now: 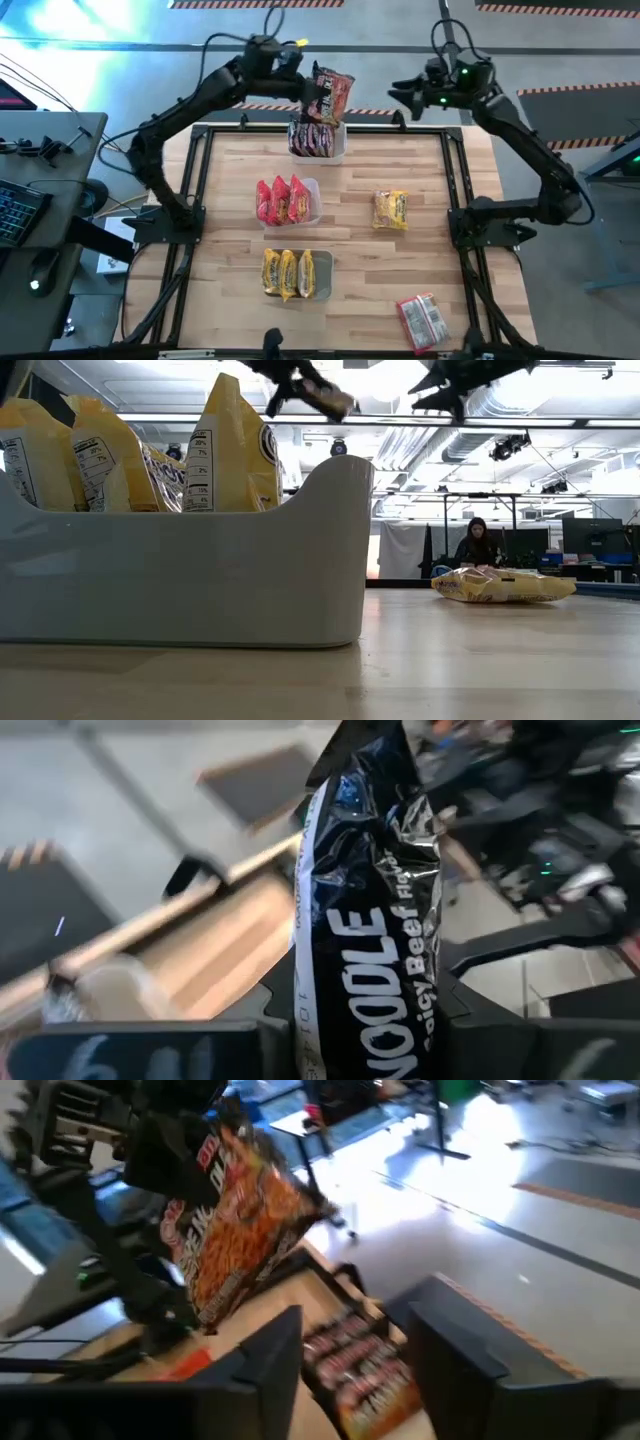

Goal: Sort Maruchan noodles
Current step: Put the black noodle pack into the white bin

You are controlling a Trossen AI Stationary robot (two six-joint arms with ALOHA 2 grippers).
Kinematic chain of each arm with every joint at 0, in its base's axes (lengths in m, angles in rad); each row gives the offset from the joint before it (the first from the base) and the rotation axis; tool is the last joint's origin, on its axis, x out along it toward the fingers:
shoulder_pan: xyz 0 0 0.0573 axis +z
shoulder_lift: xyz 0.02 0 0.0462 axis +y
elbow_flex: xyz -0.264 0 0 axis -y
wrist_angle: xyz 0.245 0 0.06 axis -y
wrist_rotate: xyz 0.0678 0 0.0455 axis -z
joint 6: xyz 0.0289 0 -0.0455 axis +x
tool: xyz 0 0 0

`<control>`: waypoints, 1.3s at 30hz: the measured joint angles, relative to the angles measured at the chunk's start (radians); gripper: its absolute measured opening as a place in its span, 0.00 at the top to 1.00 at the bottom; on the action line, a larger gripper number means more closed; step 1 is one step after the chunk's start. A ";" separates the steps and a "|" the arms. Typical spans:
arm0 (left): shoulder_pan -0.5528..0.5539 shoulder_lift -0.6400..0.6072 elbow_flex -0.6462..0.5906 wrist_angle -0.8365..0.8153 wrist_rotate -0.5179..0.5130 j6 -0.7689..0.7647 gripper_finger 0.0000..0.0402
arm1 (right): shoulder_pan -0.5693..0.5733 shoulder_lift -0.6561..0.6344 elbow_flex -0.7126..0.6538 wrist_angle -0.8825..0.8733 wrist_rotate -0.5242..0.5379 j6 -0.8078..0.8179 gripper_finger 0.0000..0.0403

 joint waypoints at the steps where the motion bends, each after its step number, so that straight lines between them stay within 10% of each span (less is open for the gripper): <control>1: 0.000 0.032 0.040 -0.051 -0.003 -0.016 0.80 | -0.019 -0.009 0.000 -0.027 0.000 -0.010 0.62; 12: -0.022 0.362 0.322 -0.291 -0.145 -0.151 0.80 | -0.106 -0.033 -0.001 -0.164 -0.004 -0.108 0.98; 39: -0.062 0.574 0.336 -0.403 -0.382 -0.275 0.80 | -0.105 -0.033 -0.001 -0.210 -0.055 -0.165 1.00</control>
